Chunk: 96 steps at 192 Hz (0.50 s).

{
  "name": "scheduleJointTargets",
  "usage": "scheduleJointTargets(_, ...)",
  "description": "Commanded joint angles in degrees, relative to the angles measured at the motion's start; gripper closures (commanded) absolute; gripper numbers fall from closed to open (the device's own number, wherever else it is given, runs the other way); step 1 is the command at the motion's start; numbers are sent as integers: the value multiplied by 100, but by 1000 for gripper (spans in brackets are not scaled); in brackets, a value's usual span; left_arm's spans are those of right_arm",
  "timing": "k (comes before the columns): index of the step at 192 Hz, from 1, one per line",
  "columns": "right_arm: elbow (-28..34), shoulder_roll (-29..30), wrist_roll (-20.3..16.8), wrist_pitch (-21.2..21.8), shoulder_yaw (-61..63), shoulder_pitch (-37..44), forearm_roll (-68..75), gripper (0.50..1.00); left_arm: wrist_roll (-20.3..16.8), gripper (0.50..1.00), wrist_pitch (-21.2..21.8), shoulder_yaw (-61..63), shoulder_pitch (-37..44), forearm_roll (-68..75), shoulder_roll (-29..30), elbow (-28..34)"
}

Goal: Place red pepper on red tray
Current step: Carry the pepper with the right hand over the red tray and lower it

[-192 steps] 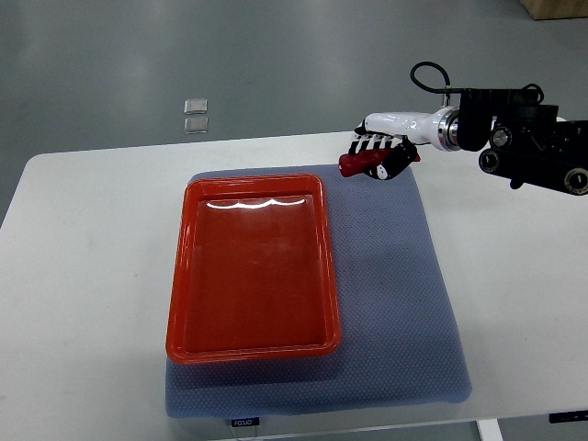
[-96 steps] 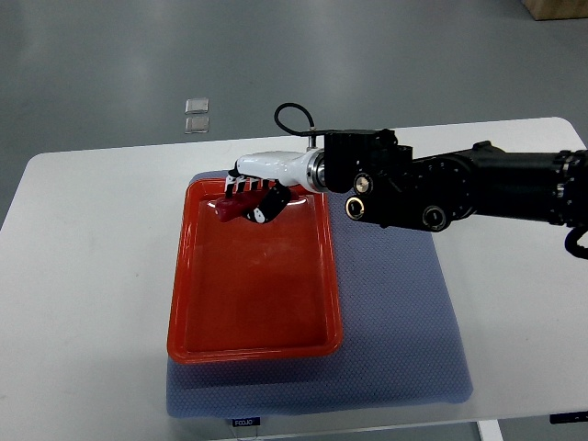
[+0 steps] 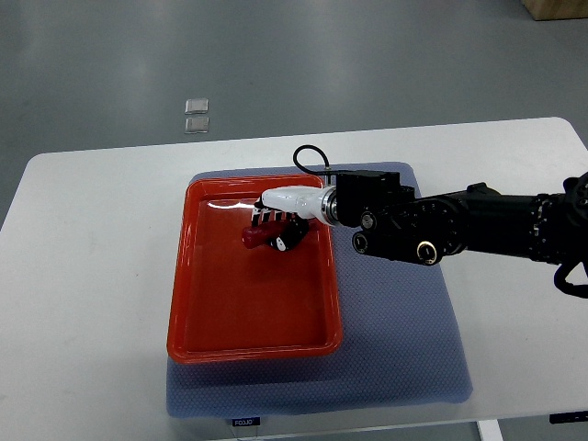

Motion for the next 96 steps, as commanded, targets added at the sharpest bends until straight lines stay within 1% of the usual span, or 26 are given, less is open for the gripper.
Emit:
scheduleJointTargets(1,-27,0,4,-91,7,-68,3,1000,0,500,0,2,0,1,0,-1)
scheduleJointTargets(33,-62,0,21,-135,7,-200,3,959,0,500,0,2,0,1,0,-1)
scheduleJointTargets(37,-62,0,21,-135,7,-200,3,946,0,500,0,2,0,1,0,-1)
scheduleJointTargets(42,-62,0,21,-135,7,-218,3,910,0,500,0,2,0,1,0,-1)
scheduleJointTargets(47,-62,0,21,-135,7,-227,3,887,0,500,0,2,0,1,0,-1)
scheduleJointTargets(48,-62,0,21,-135,7,-227,3,873,0,500,0,2,0,1,0,-1)
scheduleJointTargets(49,-62,0,21,-135,7,-227,3,873,0,500,0,2,0,1,0,-1)
scheduleJointTargets(50,-71,0,30,-135,7,-227,3,857,0,500,0,2,0,1,0,-1)
scheduleJointTargets(55,-62,0,30,-135,7,-235,3,832,0,500,0,2,0,1,0,-1)
scheduleJointTargets(56,-62,0,30,-135,7,-235,3,820,0,500,0,2,0,1,0,-1)
scheduleJointTargets(65,-71,0,30,-126,7,-235,3,783,0,500,0,2,0,1,0,-1)
scheduleJointTargets(66,-63,0,30,-126,7,-235,3,771,0,500,0,2,0,1,0,-1)
scheduleJointTargets(67,-62,0,30,-126,7,-235,3,771,0,500,0,2,0,1,0,-1)
scheduleJointTargets(68,-62,0,30,-126,16,-235,12,757,0,500,0,2,0,1,0,-1)
scheduleJointTargets(70,-62,0,30,-126,16,-235,12,756,0,500,0,2,0,1,0,-1)
scheduleJointTargets(72,-71,0,30,-117,33,-227,12,732,0,500,0,2,0,1,0,-1)
scheduleJointTargets(74,-71,0,30,-117,34,-227,12,732,0,500,0,2,0,1,0,-1)
scheduleJointTargets(77,-62,0,30,-108,42,-227,12,709,0,500,0,2,0,1,0,-1)
scheduleJointTargets(84,-62,0,30,-99,69,-209,30,683,0,500,0,2,0,1,0,-1)
scheduleJointTargets(85,-62,0,30,-99,69,-209,30,671,0,500,0,2,0,1,0,-1)
scheduleJointTargets(88,-62,0,30,-99,77,-209,38,660,0,500,0,2,0,1,0,-1)
scheduleJointTargets(89,-62,0,30,-91,86,-200,38,646,0,500,0,2,0,1,0,-1)
scheduleJointTargets(91,-62,0,30,-91,95,-200,38,636,0,500,0,2,0,1,0,-1)
scheduleJointTargets(96,-62,0,30,-82,104,-183,47,619,0,500,0,2,0,-8,0,-1)
